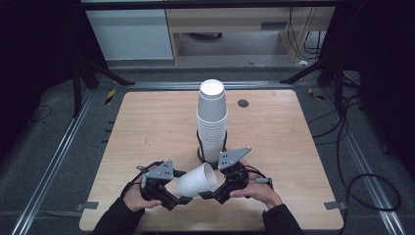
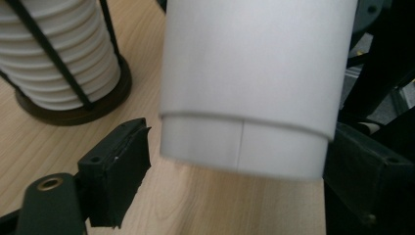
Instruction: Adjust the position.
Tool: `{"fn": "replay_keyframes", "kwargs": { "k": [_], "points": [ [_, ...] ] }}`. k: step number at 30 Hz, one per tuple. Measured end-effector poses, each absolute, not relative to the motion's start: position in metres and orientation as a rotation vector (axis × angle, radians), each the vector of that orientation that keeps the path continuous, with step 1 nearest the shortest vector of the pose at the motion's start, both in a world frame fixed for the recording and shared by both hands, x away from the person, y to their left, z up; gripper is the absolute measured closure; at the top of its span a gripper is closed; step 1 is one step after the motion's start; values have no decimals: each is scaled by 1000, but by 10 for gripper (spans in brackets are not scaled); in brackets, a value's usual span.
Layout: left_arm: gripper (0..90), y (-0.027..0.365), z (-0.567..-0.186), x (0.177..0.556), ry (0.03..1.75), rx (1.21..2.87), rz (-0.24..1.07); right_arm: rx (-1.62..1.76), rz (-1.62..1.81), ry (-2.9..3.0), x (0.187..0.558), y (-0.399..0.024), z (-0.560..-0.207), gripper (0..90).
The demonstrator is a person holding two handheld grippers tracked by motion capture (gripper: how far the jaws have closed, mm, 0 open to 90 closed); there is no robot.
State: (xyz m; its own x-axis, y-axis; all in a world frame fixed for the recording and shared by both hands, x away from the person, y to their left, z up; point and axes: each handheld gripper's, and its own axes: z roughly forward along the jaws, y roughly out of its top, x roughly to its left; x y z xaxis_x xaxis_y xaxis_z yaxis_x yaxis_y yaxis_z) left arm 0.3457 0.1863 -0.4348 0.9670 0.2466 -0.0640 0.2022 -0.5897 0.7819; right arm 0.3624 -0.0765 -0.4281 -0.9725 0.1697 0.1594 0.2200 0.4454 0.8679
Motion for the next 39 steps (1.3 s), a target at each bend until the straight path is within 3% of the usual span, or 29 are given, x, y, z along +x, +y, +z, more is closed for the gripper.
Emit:
{"fn": "replay_keyframes", "kwargs": {
  "k": [18,27,39],
  "points": [
    [111,168,-453,343,294,2403,137,-389,-1314,-2852,362,-52,-442,72],
    [214,168,-452,343,295,2402,144,-364,-1338,-2829,361,-47,-442,73],
    [227,170,-452,344,311,2382,134,-370,-1390,-2822,361,-48,-442,48]
  ]
}}
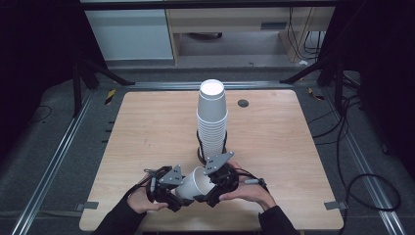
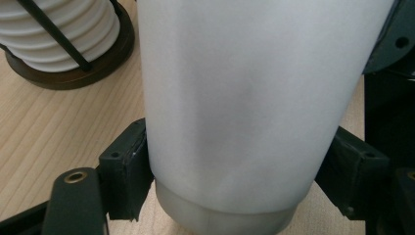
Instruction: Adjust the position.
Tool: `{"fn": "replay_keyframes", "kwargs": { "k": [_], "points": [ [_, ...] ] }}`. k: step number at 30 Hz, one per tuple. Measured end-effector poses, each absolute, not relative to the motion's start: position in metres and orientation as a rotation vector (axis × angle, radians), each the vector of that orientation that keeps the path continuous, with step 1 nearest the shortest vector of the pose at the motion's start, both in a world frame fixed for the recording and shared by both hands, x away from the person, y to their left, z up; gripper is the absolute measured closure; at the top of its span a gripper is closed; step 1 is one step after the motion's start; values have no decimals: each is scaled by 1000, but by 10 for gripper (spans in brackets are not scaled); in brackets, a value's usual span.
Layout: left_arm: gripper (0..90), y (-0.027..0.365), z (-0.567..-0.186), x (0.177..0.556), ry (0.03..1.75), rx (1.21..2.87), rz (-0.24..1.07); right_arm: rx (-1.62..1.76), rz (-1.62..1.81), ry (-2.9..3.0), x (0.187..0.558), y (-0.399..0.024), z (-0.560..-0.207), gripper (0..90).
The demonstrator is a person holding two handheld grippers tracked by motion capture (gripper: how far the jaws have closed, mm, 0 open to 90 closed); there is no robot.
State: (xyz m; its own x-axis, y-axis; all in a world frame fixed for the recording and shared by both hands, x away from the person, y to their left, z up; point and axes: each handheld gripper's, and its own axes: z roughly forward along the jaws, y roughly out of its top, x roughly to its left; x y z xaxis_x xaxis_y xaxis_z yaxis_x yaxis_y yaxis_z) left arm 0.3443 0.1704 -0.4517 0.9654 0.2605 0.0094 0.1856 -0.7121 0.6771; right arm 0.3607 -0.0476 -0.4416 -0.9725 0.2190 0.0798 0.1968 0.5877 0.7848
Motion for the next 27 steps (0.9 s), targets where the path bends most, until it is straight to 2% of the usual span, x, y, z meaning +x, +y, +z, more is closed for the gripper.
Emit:
{"fn": "replay_keyframes", "kwargs": {
  "k": [17,27],
  "points": [
    [227,192,-448,357,415,2303,144,498,1627,2571,368,-86,-414,37],
    [227,208,-431,357,460,2093,134,582,1692,2498,373,-105,-412,38]
  ]
}}
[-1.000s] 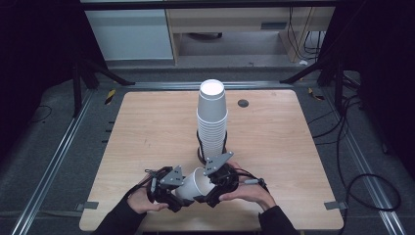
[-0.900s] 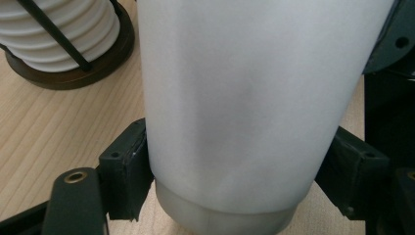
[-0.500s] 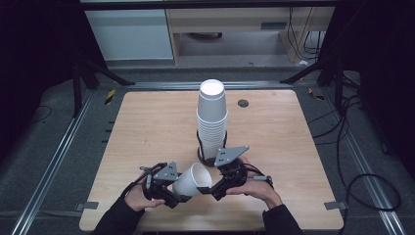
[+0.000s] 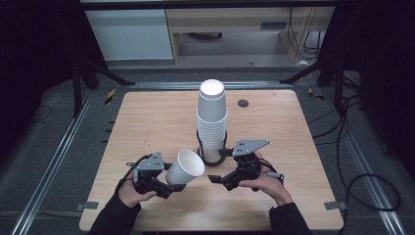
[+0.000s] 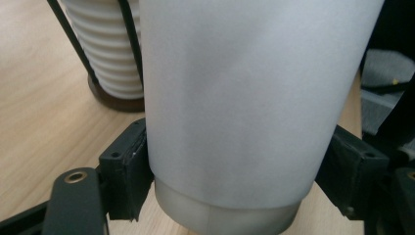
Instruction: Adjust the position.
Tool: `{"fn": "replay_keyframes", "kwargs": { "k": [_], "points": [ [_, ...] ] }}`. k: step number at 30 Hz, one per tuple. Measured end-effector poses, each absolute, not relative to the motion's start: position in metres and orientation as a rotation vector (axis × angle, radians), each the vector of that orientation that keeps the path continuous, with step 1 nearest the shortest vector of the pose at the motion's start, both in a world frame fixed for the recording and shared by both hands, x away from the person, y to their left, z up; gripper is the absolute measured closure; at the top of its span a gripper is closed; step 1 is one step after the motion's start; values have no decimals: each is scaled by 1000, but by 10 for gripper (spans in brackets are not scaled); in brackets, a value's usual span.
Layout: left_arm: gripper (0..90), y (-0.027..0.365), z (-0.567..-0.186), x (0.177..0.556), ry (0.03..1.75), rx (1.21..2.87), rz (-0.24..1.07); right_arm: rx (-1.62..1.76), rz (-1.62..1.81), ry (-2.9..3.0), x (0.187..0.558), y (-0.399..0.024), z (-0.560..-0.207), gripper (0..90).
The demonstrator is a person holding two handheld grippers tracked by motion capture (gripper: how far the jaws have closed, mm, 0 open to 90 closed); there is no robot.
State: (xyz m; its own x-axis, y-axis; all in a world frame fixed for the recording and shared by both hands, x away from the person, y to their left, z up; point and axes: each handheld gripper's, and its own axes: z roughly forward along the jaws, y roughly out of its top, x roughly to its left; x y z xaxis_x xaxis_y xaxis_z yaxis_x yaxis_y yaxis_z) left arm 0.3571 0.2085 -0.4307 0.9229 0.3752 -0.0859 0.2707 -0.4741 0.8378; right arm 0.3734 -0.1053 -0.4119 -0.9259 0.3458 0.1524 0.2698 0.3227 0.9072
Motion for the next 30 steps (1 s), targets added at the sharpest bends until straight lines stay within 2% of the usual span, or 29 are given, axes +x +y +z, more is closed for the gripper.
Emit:
{"fn": "replay_keyframes", "kwargs": {
  "k": [13,30],
  "points": [
    [227,191,-428,346,410,2045,124,506,1782,2568,364,-84,-415,40],
    [228,174,-433,339,371,2087,107,484,1843,2586,361,-67,-424,71]
  ]
}}
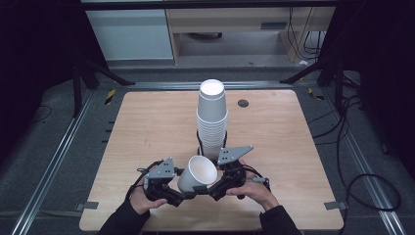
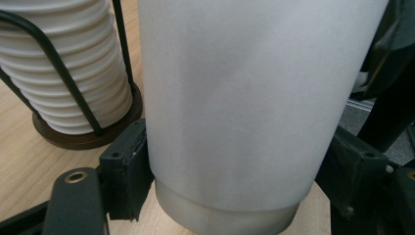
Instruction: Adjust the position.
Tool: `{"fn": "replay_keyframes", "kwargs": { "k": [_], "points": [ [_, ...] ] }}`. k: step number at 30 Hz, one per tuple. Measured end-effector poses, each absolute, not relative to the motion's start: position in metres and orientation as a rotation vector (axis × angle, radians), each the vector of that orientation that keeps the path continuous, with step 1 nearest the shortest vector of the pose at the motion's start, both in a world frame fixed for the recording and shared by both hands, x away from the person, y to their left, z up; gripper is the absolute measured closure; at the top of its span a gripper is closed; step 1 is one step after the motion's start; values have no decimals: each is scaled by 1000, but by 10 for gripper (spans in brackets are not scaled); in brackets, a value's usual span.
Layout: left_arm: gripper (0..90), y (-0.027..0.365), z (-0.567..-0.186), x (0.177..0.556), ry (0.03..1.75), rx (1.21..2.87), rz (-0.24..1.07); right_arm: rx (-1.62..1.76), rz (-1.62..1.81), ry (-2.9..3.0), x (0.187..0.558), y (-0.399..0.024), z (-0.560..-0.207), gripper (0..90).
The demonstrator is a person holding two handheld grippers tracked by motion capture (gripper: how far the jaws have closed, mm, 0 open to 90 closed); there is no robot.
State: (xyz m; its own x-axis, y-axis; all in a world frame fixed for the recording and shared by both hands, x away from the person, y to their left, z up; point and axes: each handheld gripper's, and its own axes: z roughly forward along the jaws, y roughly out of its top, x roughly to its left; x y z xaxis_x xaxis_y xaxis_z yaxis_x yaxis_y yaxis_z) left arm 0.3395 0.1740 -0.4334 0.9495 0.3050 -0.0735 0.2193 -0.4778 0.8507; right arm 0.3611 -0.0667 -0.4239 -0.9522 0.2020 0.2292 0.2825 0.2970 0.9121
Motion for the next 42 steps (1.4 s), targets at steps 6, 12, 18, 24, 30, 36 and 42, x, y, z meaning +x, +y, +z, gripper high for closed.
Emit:
{"fn": "replay_keyframes", "kwargs": {
  "k": [6,12,18,24,30,36,42],
  "points": [
    [228,172,-433,338,361,2094,116,-455,-1756,-2473,361,-62,-428,94],
    [227,172,-434,339,362,2102,108,-454,-1760,-2476,361,-62,-429,131],
    [218,171,-434,339,364,2108,107,-442,-1757,-2486,360,-62,-429,143],
    [158,174,-438,342,388,2136,111,-446,-1779,-2506,359,-71,-423,144],
    [141,186,-440,348,446,2143,133,-501,-1803,-2547,360,-81,-418,146],
    [143,204,-442,357,556,2124,187,-560,-1799,-2595,363,-89,-416,147],
    [144,222,-446,370,703,2099,231,-640,-1803,-2642,365,-100,-412,146]
  ]
}}
